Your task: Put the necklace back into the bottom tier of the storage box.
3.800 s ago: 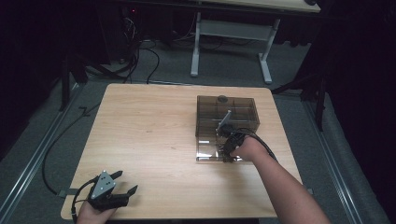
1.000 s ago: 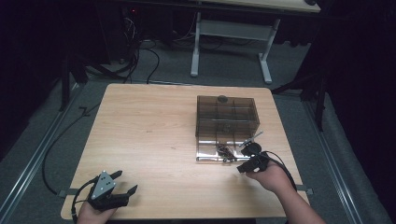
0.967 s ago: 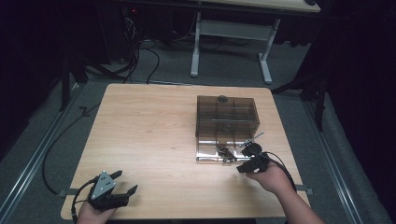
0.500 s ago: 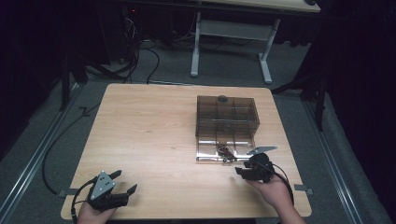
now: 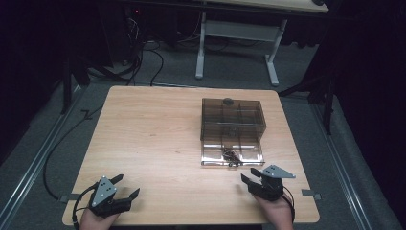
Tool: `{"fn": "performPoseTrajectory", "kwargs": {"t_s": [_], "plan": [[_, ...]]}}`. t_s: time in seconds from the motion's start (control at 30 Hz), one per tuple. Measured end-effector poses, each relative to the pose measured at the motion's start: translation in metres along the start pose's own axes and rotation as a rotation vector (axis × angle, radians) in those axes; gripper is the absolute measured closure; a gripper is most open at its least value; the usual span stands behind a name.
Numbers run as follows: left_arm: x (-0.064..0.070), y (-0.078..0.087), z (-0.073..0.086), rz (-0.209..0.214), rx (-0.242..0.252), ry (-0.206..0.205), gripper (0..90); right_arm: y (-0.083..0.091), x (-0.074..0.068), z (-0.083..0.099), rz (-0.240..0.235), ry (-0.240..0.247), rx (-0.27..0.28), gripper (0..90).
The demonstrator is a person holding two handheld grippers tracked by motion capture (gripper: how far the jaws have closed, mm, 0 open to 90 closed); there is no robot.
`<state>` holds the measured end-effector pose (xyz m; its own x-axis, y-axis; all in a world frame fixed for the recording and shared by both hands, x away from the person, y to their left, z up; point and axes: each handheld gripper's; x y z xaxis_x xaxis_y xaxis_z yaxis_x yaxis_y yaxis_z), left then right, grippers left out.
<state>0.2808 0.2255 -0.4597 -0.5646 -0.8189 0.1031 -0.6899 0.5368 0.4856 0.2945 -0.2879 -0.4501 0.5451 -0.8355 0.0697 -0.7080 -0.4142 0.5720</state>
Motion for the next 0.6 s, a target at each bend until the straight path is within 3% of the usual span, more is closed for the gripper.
{"fn": "performPoseTrajectory", "kwargs": {"t_s": [0.1,0.2,0.4,0.6], "plan": [[0.0,0.0,0.0,-0.009,0.005,0.002,21.3,0.005,-0.003,0.007,0.03,0.005,0.038,45.7],[0.001,0.0,0.0,-0.016,0.01,0.004,21.3,0.011,-0.007,0.011,0.063,0.001,0.117,46.0],[0.001,0.0,0.0,-0.018,-0.001,-0.003,21.4,0.008,-0.013,0.008,0.079,0.076,0.095,45.5],[0.001,0.0,0.0,-0.01,0.005,0.0,21.4,0.008,-0.009,0.008,0.074,0.036,0.097,45.7]]}}
Point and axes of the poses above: each handheld gripper's, and its own axes: y roughly backward along the jaws, z roughly out of its underside, x roughly to its right, and after that the axes turned 10 degrees about y, right-handed
